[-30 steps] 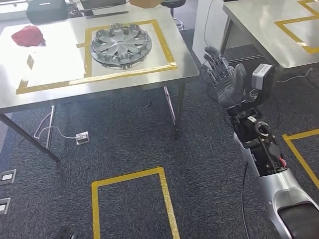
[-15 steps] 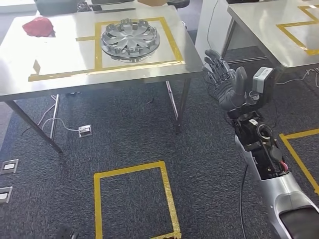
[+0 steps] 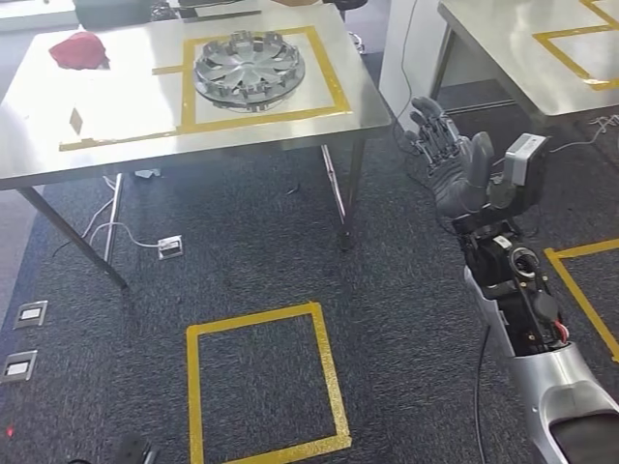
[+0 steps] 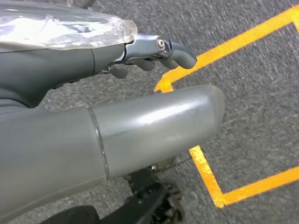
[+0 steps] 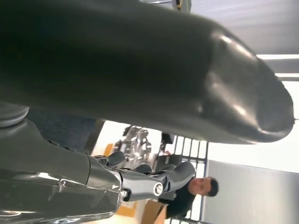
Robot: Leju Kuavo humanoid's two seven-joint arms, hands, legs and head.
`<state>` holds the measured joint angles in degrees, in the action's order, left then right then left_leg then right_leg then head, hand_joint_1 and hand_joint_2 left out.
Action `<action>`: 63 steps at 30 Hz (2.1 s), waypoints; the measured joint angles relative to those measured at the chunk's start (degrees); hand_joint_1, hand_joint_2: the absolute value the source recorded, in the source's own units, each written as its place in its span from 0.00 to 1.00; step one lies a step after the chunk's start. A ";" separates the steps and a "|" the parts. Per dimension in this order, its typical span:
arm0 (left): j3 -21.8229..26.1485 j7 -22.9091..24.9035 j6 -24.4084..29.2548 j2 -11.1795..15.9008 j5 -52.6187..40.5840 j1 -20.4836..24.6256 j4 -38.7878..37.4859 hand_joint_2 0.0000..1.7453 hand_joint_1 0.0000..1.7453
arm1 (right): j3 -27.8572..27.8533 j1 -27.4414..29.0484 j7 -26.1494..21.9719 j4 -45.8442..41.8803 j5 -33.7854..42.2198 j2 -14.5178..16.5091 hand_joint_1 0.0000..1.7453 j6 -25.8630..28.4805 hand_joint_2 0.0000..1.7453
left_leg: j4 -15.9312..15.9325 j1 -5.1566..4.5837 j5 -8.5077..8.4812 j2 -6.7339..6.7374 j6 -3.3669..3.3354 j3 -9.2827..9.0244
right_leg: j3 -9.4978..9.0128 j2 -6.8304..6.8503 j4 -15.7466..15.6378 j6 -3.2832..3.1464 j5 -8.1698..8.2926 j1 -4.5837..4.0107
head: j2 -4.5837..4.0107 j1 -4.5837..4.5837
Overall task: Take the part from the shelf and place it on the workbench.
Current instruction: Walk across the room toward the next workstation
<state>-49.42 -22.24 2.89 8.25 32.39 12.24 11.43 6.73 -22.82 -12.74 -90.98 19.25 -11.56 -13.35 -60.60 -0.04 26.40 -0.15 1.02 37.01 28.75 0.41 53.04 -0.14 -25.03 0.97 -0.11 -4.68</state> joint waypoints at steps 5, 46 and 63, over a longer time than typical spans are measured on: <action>0.00 0.03 0.00 0.08 0.01 -0.07 0.00 0.00 0.00 | -0.01 0.38 0.04 -0.11 -0.02 0.00 0.00 0.00 0.00 | -8.49 0.98 3.25 0.03 1.40 0.83 | 2.77 -0.01 0.30 0.24 1.89 0.28 | 0.00 1.22; 0.00 0.03 0.01 0.40 0.09 -0.21 0.00 0.00 0.00 | -0.10 0.91 -0.10 -0.73 -0.45 0.04 0.00 -0.24 0.00 | 7.98 0.47 -1.80 0.15 -2.74 -7.31 | 7.91 -0.29 8.60 2.79 -2.64 -0.06 | 0.00 0.82; 0.00 -0.19 0.16 0.31 0.68 -0.82 0.00 0.00 0.00 | 0.19 1.03 0.01 -0.75 -1.03 0.12 0.00 -0.55 0.00 | -8.07 0.58 3.78 -0.01 0.98 3.69 | 0.57 -0.11 0.98 -0.27 -0.95 -0.08 | 0.00 1.33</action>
<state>-49.42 -22.43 3.04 8.56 33.07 11.42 11.43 6.92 -21.80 -12.73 -91.73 18.22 -11.44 -13.90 -68.68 0.55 30.17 -0.16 2.01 40.71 29.32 0.31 54.02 -0.41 -25.98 0.90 -0.11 -3.35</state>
